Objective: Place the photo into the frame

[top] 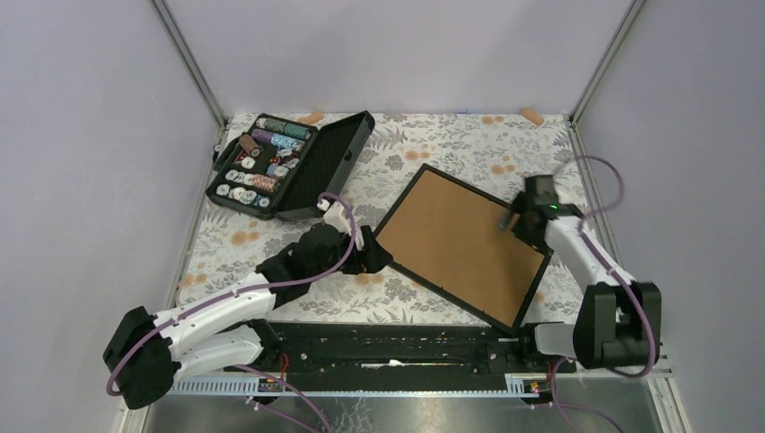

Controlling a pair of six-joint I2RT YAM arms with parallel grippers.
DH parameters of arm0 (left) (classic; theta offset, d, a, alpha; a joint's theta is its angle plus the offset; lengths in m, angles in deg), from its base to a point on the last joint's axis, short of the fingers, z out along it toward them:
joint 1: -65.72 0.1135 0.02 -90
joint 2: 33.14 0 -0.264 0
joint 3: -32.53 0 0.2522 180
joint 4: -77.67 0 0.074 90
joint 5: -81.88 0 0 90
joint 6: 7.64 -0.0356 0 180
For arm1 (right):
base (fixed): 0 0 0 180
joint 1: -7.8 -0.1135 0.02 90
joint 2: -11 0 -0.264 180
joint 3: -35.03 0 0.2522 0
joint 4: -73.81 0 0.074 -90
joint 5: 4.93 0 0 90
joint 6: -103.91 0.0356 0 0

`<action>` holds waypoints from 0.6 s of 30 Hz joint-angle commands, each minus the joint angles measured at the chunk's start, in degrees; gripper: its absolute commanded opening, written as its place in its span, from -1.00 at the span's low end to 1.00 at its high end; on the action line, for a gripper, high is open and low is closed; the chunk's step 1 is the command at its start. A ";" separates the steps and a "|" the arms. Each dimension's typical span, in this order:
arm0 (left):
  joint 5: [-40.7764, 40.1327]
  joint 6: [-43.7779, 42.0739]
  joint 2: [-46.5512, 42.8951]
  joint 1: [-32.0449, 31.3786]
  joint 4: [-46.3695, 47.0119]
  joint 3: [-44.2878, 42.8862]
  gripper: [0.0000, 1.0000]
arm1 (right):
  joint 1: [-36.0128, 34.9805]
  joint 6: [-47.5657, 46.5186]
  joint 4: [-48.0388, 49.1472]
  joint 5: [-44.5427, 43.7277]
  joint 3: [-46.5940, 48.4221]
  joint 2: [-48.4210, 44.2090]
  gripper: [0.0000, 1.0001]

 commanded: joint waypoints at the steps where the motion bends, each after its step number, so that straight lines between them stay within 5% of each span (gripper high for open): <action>1: 5.30 -9.04 -1.12 -0.11 -5.12 -7.81 0.77 | 14.52 6.65 2.94 3.64 -7.99 -6.95 0.99; 7: 6.50 -13.73 -1.29 0.19 -9.16 -13.22 0.80 | 26.78 8.21 3.01 0.62 -11.03 -6.81 0.89; 12: 5.79 -15.46 -1.57 0.68 -11.79 -15.08 0.83 | 27.84 3.23 6.49 2.61 -8.04 1.02 0.67; 15: 5.86 -15.73 -1.78 0.90 -13.35 -15.81 0.84 | 27.84 -1.57 9.15 4.88 -5.05 7.38 0.39; 18: 6.11 -15.32 -1.87 1.15 -14.04 -15.64 0.85 | 27.84 -6.02 8.97 8.62 0.47 14.53 -0.46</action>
